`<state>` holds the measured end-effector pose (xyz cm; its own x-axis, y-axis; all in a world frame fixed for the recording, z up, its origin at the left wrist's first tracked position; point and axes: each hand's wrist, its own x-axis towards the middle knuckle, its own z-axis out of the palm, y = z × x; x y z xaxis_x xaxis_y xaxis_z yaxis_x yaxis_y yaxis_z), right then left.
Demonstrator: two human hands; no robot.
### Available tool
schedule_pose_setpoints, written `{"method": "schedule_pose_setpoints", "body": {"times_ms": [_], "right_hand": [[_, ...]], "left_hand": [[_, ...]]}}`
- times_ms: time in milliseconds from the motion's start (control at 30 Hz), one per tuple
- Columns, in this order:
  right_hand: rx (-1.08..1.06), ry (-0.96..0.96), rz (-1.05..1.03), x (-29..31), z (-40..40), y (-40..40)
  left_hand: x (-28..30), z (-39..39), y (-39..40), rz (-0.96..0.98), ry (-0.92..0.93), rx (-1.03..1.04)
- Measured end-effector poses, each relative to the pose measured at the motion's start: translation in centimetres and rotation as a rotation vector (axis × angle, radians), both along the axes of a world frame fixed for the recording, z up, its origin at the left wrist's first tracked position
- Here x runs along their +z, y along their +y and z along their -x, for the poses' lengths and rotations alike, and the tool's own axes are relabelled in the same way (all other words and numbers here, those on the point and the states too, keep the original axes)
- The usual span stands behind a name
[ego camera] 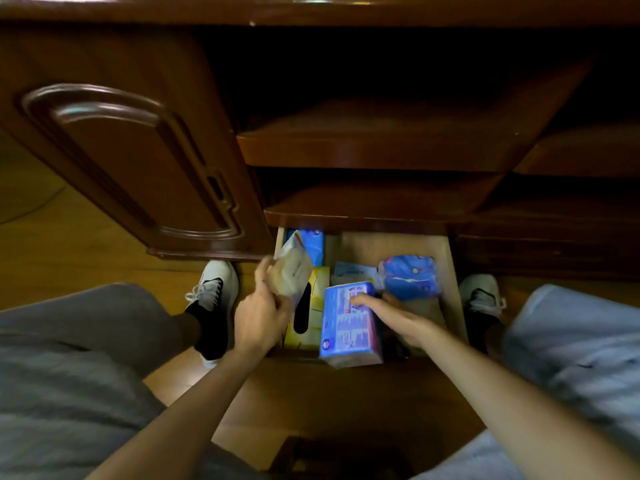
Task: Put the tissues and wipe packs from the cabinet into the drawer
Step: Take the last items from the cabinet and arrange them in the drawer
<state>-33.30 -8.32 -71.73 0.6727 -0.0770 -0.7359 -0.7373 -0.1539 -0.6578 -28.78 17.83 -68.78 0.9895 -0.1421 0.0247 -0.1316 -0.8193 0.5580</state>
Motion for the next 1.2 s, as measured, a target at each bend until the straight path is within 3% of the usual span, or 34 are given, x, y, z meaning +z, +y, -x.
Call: {"method": "schedule_pose_setpoints", "body": {"times_ms": [167, 367, 567, 767, 933, 1133, 1200], "right_hand": [[0.065, -0.083, -0.101, -0.2, -1.3, 2.6], [-0.033, -0.094, -0.173, -0.9, -3.4, 6.1], [0.26, -0.171, 0.086, -2.1, -4.0, 8.4], [0.356, -0.093, 0.629, -2.4, -3.5, 1.9], [0.576, -0.051, 0.707, -6.0, -3.0, 0.5], [0.648, -0.173, 1.018, -8.1, -3.3, 2.5], [0.542, -0.177, 0.847, -7.2, -3.8, 2.2]], "left_hand": [[-1.2, -1.7, 1.9, 0.104, 0.234, 0.276], [0.3, -2.4, 3.2, 0.495, 0.118, 0.429], [1.2, -2.1, 2.9, 0.64, 0.148, 0.442], [0.7, -2.0, 0.4, 0.661, 0.197, 0.321], [0.2, -1.6, -0.1, 0.673, 0.226, 0.328], [0.1, -1.8, -0.7, 0.677, 0.257, 0.366], [0.2, -1.8, -1.4, 0.688, 0.263, 0.356]]}}
